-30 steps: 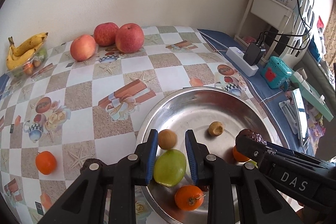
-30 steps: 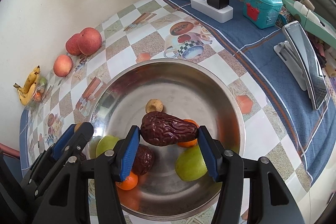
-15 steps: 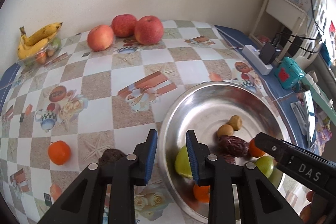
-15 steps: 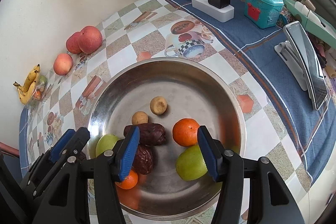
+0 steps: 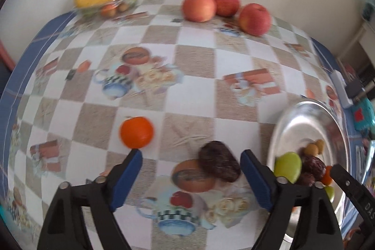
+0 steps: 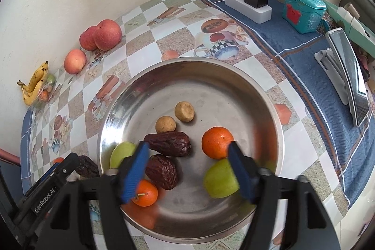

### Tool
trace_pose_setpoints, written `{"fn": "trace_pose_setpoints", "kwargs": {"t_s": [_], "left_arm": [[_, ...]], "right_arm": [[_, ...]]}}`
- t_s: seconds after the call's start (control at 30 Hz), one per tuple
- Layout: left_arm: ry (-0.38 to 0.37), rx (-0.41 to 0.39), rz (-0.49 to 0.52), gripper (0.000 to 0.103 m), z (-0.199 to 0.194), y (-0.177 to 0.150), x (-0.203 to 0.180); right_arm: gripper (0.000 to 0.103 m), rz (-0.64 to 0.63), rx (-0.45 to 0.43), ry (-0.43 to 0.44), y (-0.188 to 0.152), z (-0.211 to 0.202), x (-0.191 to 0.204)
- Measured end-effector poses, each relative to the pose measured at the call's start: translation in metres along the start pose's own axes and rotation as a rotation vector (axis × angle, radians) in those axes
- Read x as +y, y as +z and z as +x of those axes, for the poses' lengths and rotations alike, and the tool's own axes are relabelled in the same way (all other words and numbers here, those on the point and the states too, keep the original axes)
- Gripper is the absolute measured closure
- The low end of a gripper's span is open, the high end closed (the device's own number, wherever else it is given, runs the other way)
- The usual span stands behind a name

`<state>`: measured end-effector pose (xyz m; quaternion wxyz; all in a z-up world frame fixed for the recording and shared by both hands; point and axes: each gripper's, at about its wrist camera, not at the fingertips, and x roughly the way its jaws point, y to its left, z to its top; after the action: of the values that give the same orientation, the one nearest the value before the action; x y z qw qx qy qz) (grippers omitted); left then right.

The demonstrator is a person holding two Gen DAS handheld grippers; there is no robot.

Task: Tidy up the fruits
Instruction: 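Move both open tools back toward the last date and tangerine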

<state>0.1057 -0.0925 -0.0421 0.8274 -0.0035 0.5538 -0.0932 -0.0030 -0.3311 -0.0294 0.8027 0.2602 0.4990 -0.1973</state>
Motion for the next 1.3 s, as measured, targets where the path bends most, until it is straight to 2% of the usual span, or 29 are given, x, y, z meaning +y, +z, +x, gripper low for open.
{"fn": "trace_pose_setpoints", "kwargs": {"t_s": [0.1, 0.27, 0.33, 0.37, 0.4, 0.63, 0.87, 1.13, 1.3], "left_arm": [[0.032, 0.001, -0.063, 0.000, 0.001, 0.001, 0.018], [0.082, -0.017, -0.088, 0.000, -0.001, 0.003, 0.034], [0.097, -0.023, -0.091, 0.000, -0.002, 0.004, 0.037], [0.100, -0.027, -0.092, 0.000, -0.003, 0.005, 0.038], [0.102, -0.032, -0.094, 0.000, -0.004, 0.005, 0.039], [0.119, -0.039, -0.095, 0.000, -0.007, 0.008, 0.047], [0.101, -0.039, -0.106, 0.000, -0.009, 0.012, 0.059], [0.097, -0.066, -0.176, 0.000, -0.016, 0.017, 0.083], [0.107, -0.088, -0.195, 0.000, -0.022, 0.021, 0.096]], "right_arm": [[0.019, -0.015, 0.000, 0.000, -0.001, 0.001, 0.003], [0.019, -0.036, 0.009, 0.007, -0.003, 0.005, 0.007], [0.014, -0.048, 0.007, 0.005, -0.004, 0.006, 0.010], [0.003, -0.055, 0.003, 0.003, -0.004, 0.006, 0.011], [0.001, -0.060, -0.005, 0.005, -0.004, 0.005, 0.012], [0.001, -0.085, -0.048, 0.021, -0.005, 0.000, 0.019], [0.001, -0.137, -0.035, 0.047, -0.007, 0.003, 0.032], [0.001, -0.183, -0.042, 0.082, -0.012, 0.002, 0.048], [0.001, -0.201, -0.048, 0.133, -0.014, 0.000, 0.060]]}}
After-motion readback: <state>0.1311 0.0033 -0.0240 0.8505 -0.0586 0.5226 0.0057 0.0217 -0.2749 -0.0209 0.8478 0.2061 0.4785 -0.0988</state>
